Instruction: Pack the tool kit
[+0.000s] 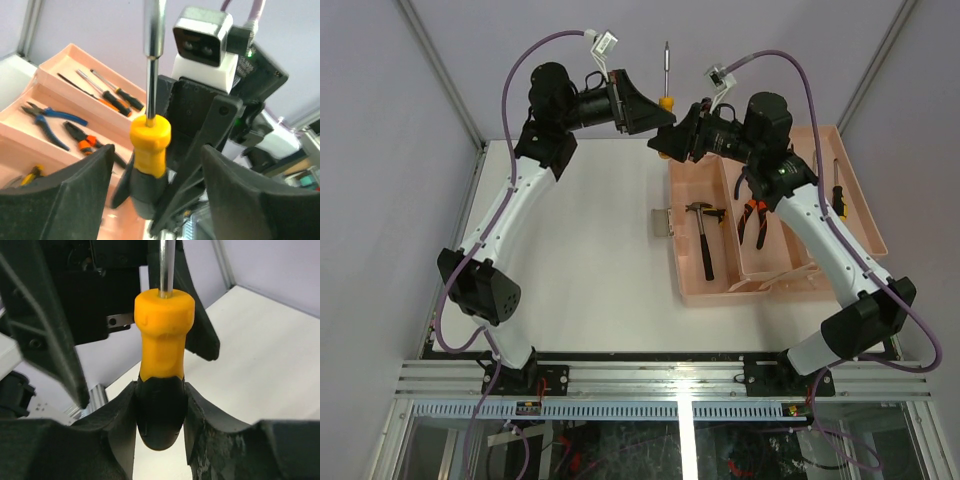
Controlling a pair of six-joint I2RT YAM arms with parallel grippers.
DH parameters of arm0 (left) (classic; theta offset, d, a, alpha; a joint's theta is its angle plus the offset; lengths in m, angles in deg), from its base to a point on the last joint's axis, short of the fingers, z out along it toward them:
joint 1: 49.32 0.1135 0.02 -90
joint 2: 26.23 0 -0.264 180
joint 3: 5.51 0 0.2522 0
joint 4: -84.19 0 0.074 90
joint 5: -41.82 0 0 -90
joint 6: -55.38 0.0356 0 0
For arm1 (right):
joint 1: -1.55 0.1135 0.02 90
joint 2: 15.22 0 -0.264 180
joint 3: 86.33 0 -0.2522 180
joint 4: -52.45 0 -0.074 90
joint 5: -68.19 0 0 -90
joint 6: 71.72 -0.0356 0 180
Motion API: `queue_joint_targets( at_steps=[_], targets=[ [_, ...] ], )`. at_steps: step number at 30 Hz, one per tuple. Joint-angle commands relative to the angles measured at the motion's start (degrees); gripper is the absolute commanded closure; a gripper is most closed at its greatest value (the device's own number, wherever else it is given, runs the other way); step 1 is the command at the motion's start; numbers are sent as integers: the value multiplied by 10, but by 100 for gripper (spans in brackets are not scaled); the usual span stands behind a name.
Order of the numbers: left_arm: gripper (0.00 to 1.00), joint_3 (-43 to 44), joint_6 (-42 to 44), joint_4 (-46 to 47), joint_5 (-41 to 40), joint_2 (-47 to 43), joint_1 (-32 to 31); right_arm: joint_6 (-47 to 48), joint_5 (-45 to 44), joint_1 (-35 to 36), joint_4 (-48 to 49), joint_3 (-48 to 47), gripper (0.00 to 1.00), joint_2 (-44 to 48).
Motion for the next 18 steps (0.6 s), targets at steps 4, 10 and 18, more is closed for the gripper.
queue_joint_targets(
  at_steps=[4, 10, 18],
  targets=[
    [8, -20, -19, 26, -100, -29, 70, 110, -173, -16, -101, -69, 100, 51],
    [8, -75, -7, 9, -114, -68, 156, 178, -297, -168, -356, -200, 100, 45],
    [8, -202, 83, -41, -97, -163, 162, 264, -404, -324, -607, -270, 100, -12]
  ],
)
